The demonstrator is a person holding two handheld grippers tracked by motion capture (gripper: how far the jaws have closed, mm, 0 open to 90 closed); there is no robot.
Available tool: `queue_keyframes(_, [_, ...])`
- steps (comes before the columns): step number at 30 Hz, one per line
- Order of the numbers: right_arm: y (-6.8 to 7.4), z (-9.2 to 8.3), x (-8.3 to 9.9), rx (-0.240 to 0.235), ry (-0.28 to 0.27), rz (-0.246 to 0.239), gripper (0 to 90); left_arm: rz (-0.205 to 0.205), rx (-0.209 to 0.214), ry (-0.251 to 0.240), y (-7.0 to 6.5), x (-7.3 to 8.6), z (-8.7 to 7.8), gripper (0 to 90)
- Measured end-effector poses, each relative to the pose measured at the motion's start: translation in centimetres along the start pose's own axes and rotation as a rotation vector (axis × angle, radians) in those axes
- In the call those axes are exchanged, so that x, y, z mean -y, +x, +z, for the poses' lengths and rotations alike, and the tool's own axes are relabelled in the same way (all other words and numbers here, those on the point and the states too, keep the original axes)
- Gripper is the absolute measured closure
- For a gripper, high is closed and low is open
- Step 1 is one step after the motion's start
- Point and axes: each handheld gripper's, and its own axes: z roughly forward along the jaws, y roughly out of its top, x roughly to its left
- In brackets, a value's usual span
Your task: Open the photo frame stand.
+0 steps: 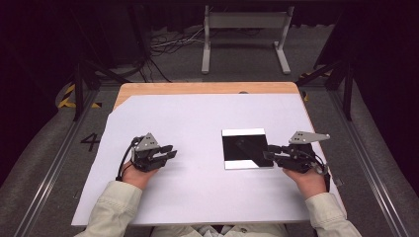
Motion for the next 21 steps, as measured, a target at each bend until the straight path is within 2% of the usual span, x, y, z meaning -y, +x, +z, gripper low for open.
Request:
queue_keyframes(1, [-0.1, 0.0, 0.0, 0.003, 0.001, -0.003, 62.1, -0.001, 0.001, 0.001, 0.0, 0.0, 0.0, 69.8])
queue_keyframes(3, [-0.2, -0.1, 0.0, 0.041, 0.001, -0.036, 60.7, -0.001, 0.003, -0.005, 0.0, 0.0, 0.0, 69.8])
queue_keyframes(4, [-0.2, -0.1, 0.0, 0.037, -0.001, -0.042, 60.8, -0.001, 0.003, -0.005, -0.1, 0.0, -0.1, 69.8])
queue_keyframes(5, [-0.3, -0.1, 0.0, 0.036, 0.012, -0.054, 60.8, -0.002, 0.003, -0.006, -0.1, 0.0, 0.0, 69.8])
queue_keyframes(8, [-0.5, -0.2, -0.2, 0.073, 0.062, -0.094, 62.3, -0.005, 0.005, 0.0, -0.1, 0.0, 0.0, 69.8])
queue_keyframes(12, [-0.9, -0.3, -0.1, 0.078, 0.1, -0.07, 66.3, -0.005, 0.006, 0.0, -0.1, 0.0, 0.0, 69.9])
queue_keyframes(14, [-1.3, -0.1, 0.0, 0.078, 0.129, -0.043, 66.6, -0.006, 0.006, 0.0, -0.1, 0.1, 0.0, 69.8])
queue_keyframes(17, [-1.7, 0.1, 0.0, 0.083, 0.195, -0.052, 69.8, -0.004, 0.005, 0.002, -0.1, 0.0, 0.0, 69.8])
queue_keyframes(19, [-1.8, 0.1, 0.0, 0.079, 0.211, -0.051, 70.6, -0.001, 0.008, 0.001, -0.1, 0.0, 0.1, 69.8])
queue_keyframes(20, [-1.9, 0.2, 0.0, 0.077, 0.243, -0.059, 72.8, -0.003, 0.007, 0.001, 0.0, 0.1, 0.1, 69.8])
queue_keyframes(21, [-1.9, 0.2, 0.0, 0.077, 0.243, -0.059, 72.8, -0.003, 0.007, 0.001, 0.0, 0.1, 0.1, 69.8])
